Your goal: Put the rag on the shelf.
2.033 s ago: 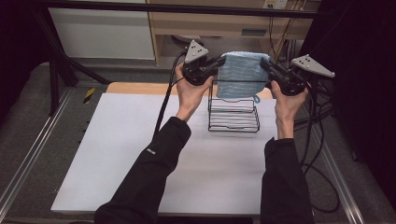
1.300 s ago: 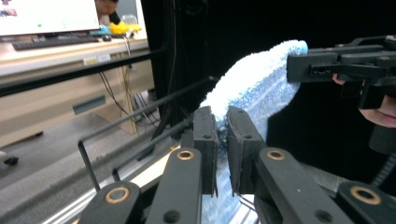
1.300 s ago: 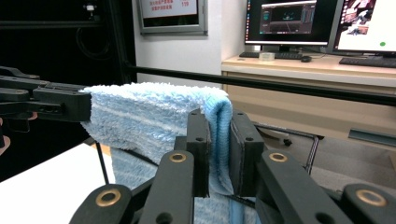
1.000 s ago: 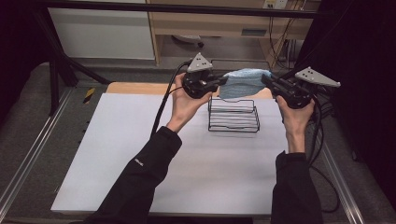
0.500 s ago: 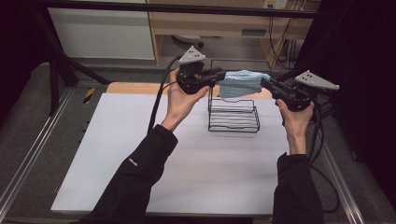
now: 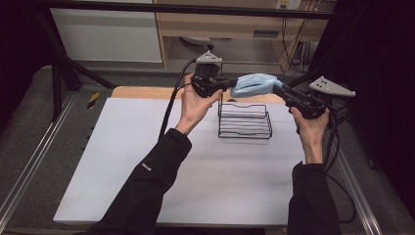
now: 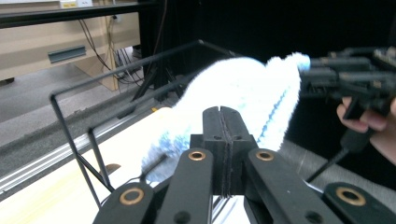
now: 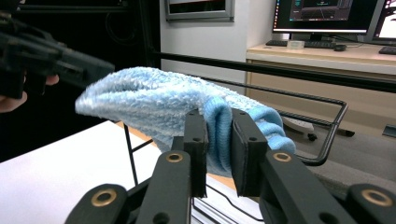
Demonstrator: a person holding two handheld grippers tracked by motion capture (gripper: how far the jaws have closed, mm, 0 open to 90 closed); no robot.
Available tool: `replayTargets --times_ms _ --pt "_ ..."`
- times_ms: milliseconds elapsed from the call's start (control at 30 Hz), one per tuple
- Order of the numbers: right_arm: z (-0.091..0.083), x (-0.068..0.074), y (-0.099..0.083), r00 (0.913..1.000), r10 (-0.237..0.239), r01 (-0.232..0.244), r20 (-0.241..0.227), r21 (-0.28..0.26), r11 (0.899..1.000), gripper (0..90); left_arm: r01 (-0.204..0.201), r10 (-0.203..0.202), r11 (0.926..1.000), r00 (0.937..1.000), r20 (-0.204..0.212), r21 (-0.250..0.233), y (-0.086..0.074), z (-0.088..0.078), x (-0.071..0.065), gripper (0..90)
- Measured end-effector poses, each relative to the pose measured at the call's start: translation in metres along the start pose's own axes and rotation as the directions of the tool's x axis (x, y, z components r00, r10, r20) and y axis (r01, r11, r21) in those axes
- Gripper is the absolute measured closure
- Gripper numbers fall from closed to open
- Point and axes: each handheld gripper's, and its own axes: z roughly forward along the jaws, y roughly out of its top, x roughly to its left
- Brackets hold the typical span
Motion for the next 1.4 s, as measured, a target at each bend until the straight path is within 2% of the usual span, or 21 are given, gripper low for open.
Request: replayTargets --times_ms 233,300,367,500,533,567,667,767,867,933,1100,1233,1400 --pt "-0.001 0.006 0.003 0.9998 -0.018 0.018 0.001 0.009 1.0 68.2 -0.048 0.048 0.9982 0.9987 -0.015 0.035 -0.013 0.004 -0.004 89.8" --pt "-0.002 0.009 0.005 0.9997 -0.024 0.024 0.004 0.012 1.0 62.1 -0.058 0.059 0.9975 0.998 -0.02 0.041 -0.016 0.006 -0.005 89.8" --pt "-0.003 0.013 0.009 0.9997 -0.024 0.023 0.009 0.007 1.0 51.7 -0.068 0.07 0.9966 0.9972 -0.027 0.046 -0.018 0.007 -0.006 89.8" --pt "-0.005 0.02 0.02 0.9994 -0.032 0.032 0.009 -0.021 0.999 43.6 -0.084 0.087 0.9944 0.9953 -0.042 0.064 -0.021 0.011 -0.006 89.9" --pt "-0.005 0.023 0.024 0.9994 -0.032 0.032 0.012 -0.025 0.999 44.5 -0.087 0.09 0.9939 0.995 -0.044 0.068 -0.023 0.012 -0.005 89.8" --pt "-0.004 0.024 0.027 0.9995 -0.029 0.03 0.011 -0.02 0.999 49.2 -0.087 0.09 0.9937 0.9949 -0.046 0.071 -0.024 0.013 -0.005 89.9" --pt "0.0 0.028 0.031 0.9998 -0.001 0.0 0.019 0.025 1.0 67.1 -0.081 0.085 0.9937 0.9953 -0.046 0.076 -0.027 0.015 -0.004 89.9" --pt "0.003 0.026 0.024 0.9992 0.028 -0.031 0.027 0.083 0.996 81.2 -0.085 0.088 0.9938 0.995 -0.046 0.071 -0.029 0.015 -0.004 89.8" --pt "0.004 0.021 0.01 0.9981 0.052 -0.055 0.032 0.118 0.992 88.1 -0.098 0.102 0.9926 0.9935 -0.05 0.071 -0.03 0.014 -0.004 89.9" --pt "0.003 0.017 0.002 0.9972 0.062 -0.067 0.042 0.131 0.989 89.7 -0.094 0.098 0.993 0.9939 -0.052 0.072 -0.031 0.014 -0.002 89.9" --pt "0.003 0.011 -0.012 0.996 0.042 -0.054 0.078 0.153 0.987 90.0 -0.091 0.095 0.993 0.9937 -0.058 0.075 -0.033 0.018 -0.001 89.9" --pt "0.004 0.009 -0.019 0.9944 0.034 -0.048 0.101 0.146 0.988 89.5 -0.091 0.095 0.9934 0.9935 -0.063 0.071 -0.034 0.021 -0.001 89.8" --pt "0.008 0.009 -0.024 0.9945 0.018 -0.034 0.103 0.148 0.988 84.2 -0.082 0.085 0.9945 0.9948 -0.055 0.066 -0.036 0.021 0.001 89.8"
